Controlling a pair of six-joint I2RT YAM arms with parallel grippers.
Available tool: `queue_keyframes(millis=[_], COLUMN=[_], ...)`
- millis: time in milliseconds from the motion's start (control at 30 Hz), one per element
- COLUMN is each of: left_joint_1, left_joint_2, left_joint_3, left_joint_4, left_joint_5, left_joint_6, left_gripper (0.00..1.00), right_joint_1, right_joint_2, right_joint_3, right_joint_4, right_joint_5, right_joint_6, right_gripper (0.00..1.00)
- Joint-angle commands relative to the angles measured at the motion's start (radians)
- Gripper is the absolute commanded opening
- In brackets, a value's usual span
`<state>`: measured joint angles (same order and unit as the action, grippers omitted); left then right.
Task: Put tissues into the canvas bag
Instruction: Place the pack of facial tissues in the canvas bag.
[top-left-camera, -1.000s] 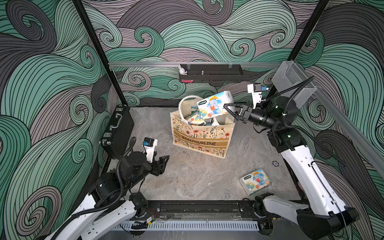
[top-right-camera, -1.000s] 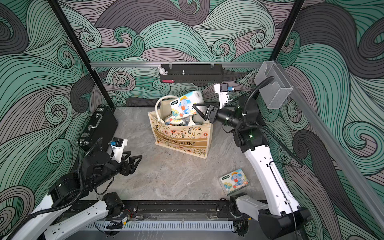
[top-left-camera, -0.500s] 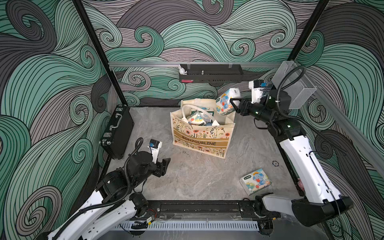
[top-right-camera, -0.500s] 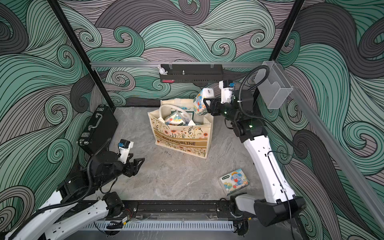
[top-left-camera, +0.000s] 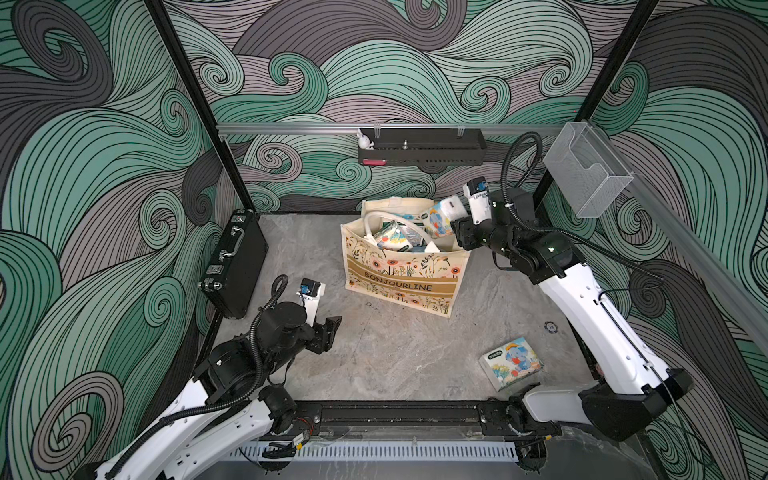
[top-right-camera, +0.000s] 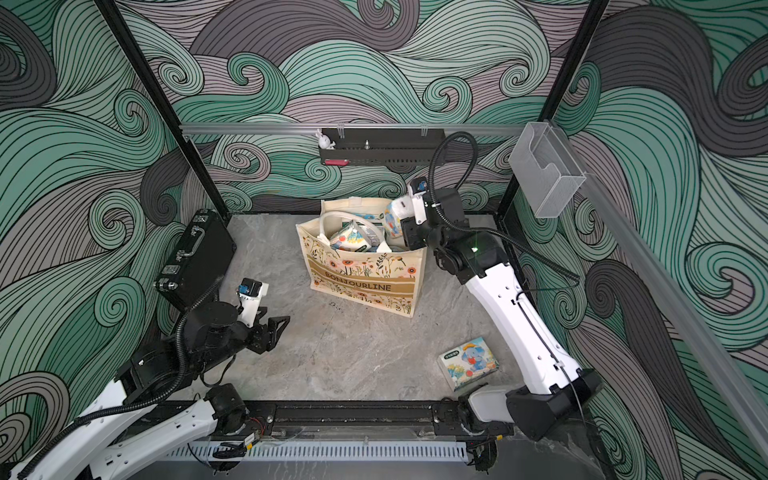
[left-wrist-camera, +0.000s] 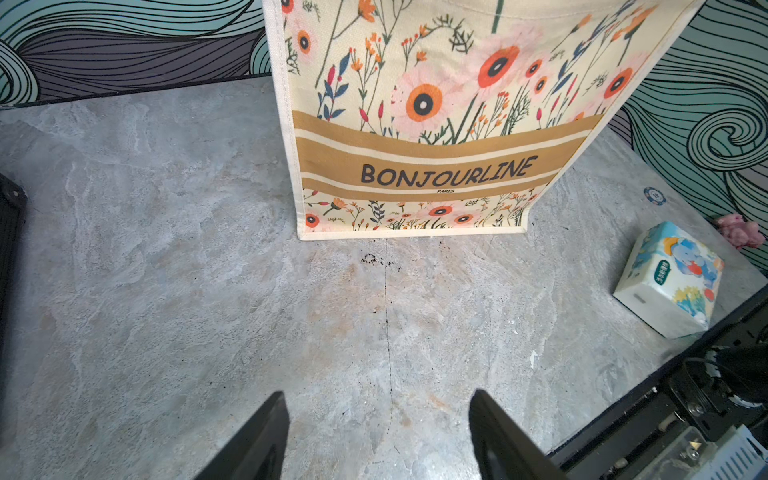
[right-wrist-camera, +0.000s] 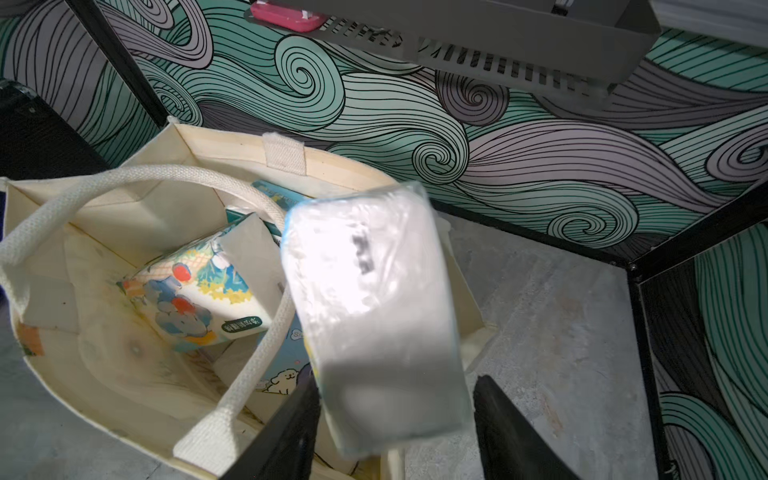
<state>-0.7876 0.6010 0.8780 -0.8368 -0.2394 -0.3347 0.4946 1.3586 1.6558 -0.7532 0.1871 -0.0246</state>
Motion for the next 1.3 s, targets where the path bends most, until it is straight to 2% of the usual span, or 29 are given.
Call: queue_keyframes(millis=[0,200,267,367,433,533,633,767,933,1133,1267], left_joint_1=[0.005,0.004,0.004,0.004,0.005,0.004,0.005,0.004,0.004,0.004,0.004], left_joint_2=[0.007,0.005,0.005,0.006,0.006,0.004,-0.005,-0.020,-0.007,0.053,0.097], left_joint_3=[0.000,-0.002,-0.002,-0.004,-0.004,-0.005,-0.005,-0.007,-0.008,-0.001,-0.024], left_joint_4=[0.003,0.010,0.010,0.010,0.010,0.006,0.001,-0.007,-0.002,0.008,0.097], left_joint_5=[0.001,0.008,0.008,0.011,0.011,0.009,0.002,-0.003,0.009,0.033,0.156], left_joint_6=[0.009,0.012,0.014,0.012,0.011,0.008,0.002,-0.001,0.000,0.000,-0.019], left_gripper=[0.71,0.71,0.71,0.71,0.71,0.71,0.71,0.71,0.71,0.71,0.73], right_joint_1=[0.013,0.013,0.013,0.012,-0.001,-0.041,-0.056,-0.058,-0.059,-0.069,-0.094], right_joint_2=[-0.019,-0.053,-0.063,-0.057,-0.001,0.125,0.237,0.288,0.191,0.016,-0.150], right_joint_3=[0.030,0.070,0.060,0.035,0.059,0.156,0.208,0.172,-0.058,-0.156,-0.215], right_joint_4=[-0.095,-0.180,-0.178,-0.126,-0.091,-0.088,-0.058,-0.056,0.022,0.033,0.042], right_joint_5=[0.078,-0.002,-0.020,-0.056,-0.089,-0.158,-0.147,-0.160,-0.171,-0.175,-0.113], right_joint_6=[-0.036,-0.026,-0.025,-0.027,-0.029,0.007,0.022,0.034,0.042,0.047,0.101], right_gripper=[0.60,0.59,0.64,0.78,0.83,0.82,0.81,0.79,0.78,0.80,0.89])
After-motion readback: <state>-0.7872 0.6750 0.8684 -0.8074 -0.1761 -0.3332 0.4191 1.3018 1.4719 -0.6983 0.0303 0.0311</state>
